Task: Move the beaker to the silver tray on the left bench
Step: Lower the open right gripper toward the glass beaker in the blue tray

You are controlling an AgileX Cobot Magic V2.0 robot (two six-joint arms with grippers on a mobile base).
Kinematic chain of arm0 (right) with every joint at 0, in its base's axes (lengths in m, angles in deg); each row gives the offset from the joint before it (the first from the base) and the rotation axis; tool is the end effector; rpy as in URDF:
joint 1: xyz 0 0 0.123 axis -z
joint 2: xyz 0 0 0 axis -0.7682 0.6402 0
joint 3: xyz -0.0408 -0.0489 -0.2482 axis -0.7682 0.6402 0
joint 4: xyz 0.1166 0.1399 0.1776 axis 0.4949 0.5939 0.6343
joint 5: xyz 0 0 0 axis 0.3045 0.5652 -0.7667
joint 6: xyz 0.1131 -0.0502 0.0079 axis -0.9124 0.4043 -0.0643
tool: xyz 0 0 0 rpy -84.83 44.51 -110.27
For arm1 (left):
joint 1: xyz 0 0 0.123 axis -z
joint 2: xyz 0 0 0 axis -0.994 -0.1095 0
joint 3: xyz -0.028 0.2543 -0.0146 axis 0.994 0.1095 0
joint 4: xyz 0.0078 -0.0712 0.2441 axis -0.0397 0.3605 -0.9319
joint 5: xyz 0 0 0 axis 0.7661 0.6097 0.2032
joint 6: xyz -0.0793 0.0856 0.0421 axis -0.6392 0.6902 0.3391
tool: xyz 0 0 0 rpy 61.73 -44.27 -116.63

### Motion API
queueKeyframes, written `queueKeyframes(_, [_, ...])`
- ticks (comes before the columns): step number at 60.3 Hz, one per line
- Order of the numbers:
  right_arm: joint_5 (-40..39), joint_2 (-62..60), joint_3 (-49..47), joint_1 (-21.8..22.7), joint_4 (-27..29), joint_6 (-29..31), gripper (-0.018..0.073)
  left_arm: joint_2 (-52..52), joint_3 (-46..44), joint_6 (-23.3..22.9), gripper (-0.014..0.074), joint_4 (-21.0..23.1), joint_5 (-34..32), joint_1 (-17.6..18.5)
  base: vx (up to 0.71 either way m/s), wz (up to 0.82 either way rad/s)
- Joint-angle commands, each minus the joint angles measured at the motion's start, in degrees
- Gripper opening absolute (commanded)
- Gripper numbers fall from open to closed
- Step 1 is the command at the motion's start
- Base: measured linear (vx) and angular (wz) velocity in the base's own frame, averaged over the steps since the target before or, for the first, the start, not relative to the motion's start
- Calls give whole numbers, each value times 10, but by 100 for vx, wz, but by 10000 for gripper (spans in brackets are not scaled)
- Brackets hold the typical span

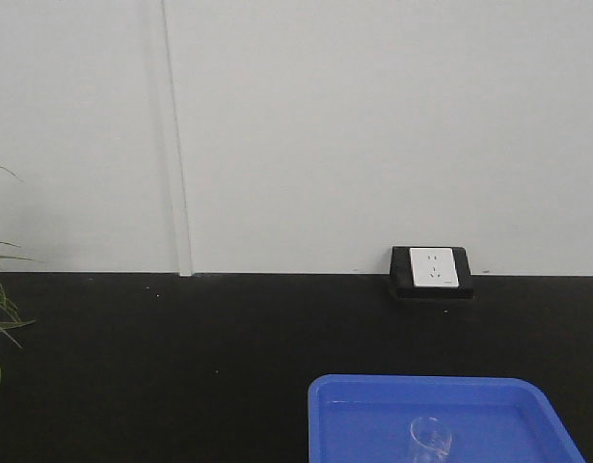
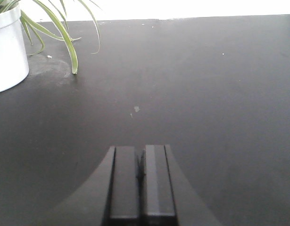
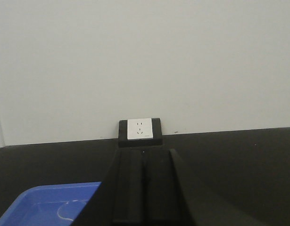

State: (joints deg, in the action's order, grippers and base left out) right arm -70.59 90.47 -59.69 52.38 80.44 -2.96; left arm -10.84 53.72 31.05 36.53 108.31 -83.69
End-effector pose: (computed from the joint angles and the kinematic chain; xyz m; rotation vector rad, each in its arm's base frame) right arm 0.1233 -0.0051 0.2562 0.1046 1.5012 0.0453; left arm 0.1161 -0.0020 0.1617 -0.0033 1.8590 -0.0247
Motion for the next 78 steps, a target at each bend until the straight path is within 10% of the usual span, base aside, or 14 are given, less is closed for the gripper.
queueKeyframes(1, [-29,57,-49,2,-4,5,-9,4,11,0,1,4,-45,2,0,0])
queueKeyframes(40, [-205,330,-57,2,0,2,71,4,11,0,1,4,-45,2,0,0])
queueKeyframes(78, [-375,543,-57,2,-4,2,521,4,11,0,1,4,-45,2,0,0])
